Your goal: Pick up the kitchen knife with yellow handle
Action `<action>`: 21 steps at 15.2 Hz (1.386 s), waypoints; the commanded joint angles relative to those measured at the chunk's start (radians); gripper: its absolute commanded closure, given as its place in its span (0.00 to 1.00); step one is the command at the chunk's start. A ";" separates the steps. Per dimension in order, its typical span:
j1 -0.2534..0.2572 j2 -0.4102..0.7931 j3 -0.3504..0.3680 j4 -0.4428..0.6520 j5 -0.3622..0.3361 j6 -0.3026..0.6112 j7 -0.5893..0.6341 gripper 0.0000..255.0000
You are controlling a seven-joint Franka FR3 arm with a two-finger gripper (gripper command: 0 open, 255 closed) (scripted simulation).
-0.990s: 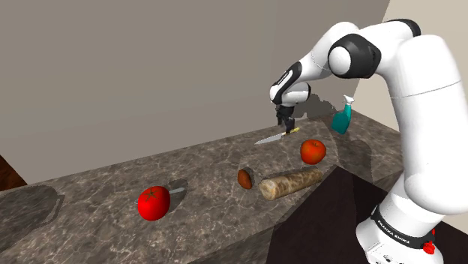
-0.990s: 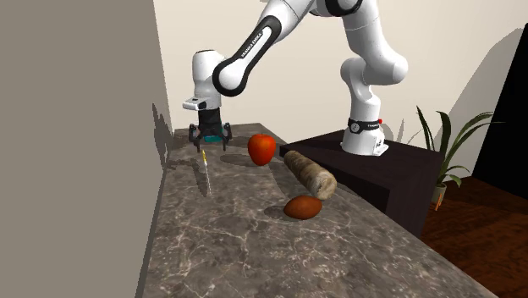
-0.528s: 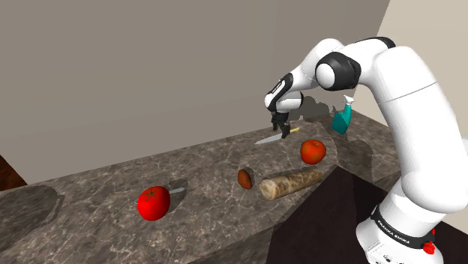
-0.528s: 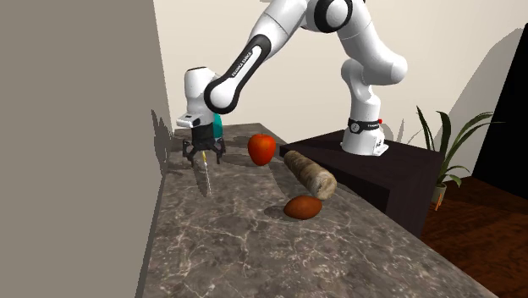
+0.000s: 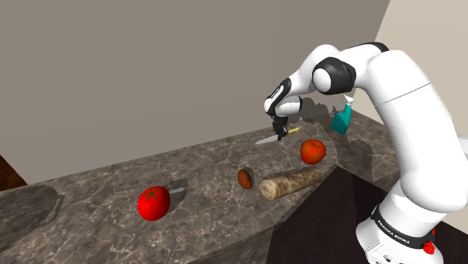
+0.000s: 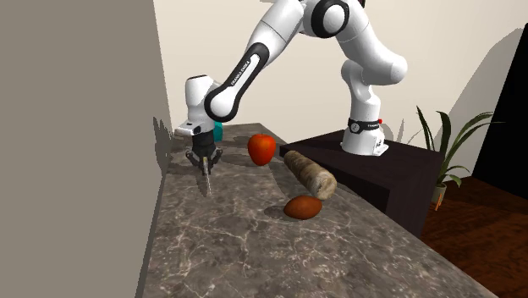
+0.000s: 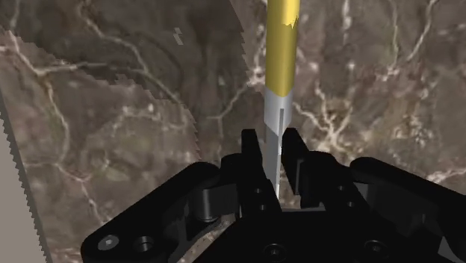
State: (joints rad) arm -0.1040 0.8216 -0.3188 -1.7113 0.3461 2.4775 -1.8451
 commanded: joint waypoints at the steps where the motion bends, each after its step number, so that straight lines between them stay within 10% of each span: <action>1: 0.000 0.001 0.000 0.001 0.000 0.000 0.000 1.00; 21: 0.036 -0.144 -0.049 -0.037 -0.047 -0.107 0.025 1.00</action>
State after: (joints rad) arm -0.0719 0.6923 -0.3634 -1.7406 0.3032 2.3778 -1.8220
